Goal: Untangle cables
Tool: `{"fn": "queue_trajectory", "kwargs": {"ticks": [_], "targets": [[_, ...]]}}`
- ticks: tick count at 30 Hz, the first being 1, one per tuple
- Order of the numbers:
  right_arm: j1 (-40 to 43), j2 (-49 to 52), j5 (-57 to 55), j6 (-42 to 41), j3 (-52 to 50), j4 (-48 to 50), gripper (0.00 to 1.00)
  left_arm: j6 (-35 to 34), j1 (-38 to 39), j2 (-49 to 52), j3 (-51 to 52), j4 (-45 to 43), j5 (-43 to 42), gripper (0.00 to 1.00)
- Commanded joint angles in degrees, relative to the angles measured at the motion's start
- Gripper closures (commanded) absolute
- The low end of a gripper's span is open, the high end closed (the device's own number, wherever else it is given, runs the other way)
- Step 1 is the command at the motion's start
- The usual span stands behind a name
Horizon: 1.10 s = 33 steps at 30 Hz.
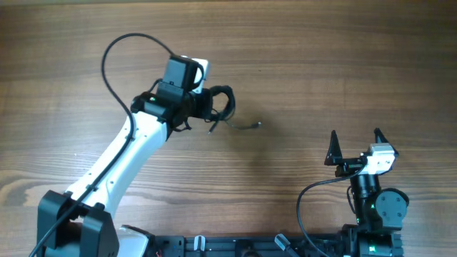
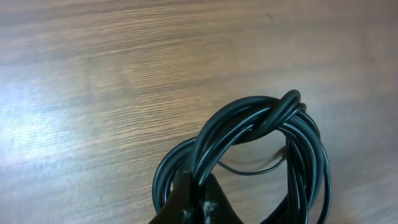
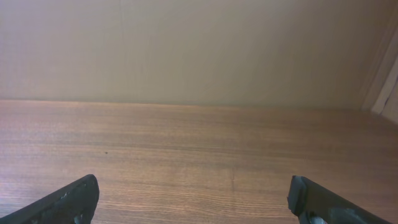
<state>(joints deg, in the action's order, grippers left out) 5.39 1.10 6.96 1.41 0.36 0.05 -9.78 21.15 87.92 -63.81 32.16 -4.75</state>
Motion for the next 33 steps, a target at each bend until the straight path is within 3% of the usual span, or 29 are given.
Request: {"fn": "queue_trajectory", "kwargs": {"ticks": [1,5,7,12,15,16,18,22,26,33], "targets": [[-0.3,-0.5,-1.0,0.0,-0.1,0.3,0.00,-11.8,-1.4,-1.7,0.0,-0.2,0.8,0.96],[-0.3,-0.5,0.8,-1.6,-0.1,0.3,0.00,-11.9,-1.4,-1.7,0.0,-0.2,0.7,0.96],[-0.3,-0.4,4.0,-13.4,-0.1,0.6,0.00,-12.0,-1.4,-1.7,0.0,-0.2,0.7,0.96],[-0.3,1.4,9.6,-56.6,-0.1,1.2,0.00,-18.6,-1.4,-1.7,0.0,-0.2,0.7,0.96],[-0.3,3.8,9.4,-71.5,-0.1,1.2,0.00,-21.8,-1.3,-1.7,0.0,-0.4,-0.9,0.96],[-0.3,4.8,9.4,-73.1,-0.1,1.2,0.00,-21.8,-1.3,-1.7,0.0,-0.6,-1.7,0.96],[-0.3,7.2,9.7,-71.2,-0.1,1.2,0.00,-21.8,-1.3,-1.7,0.0,-0.8,-3.0,0.96],[-0.3,12.4,14.0,-55.5,0.4,1.4,0.00,-21.6,-1.4,-1.7,0.0,-2.9,-5.9,0.96],[-0.3,17.6,15.5,-50.9,4.0,-1.1,0.00,-20.0,-1.4,-1.7,0.0,-4.9,-10.0,0.96],[-0.3,31.2,18.5,-38.1,18.2,-13.3,0.00,-21.8,-1.4,-1.7,0.0,-6.0,-10.9,0.96]]}}
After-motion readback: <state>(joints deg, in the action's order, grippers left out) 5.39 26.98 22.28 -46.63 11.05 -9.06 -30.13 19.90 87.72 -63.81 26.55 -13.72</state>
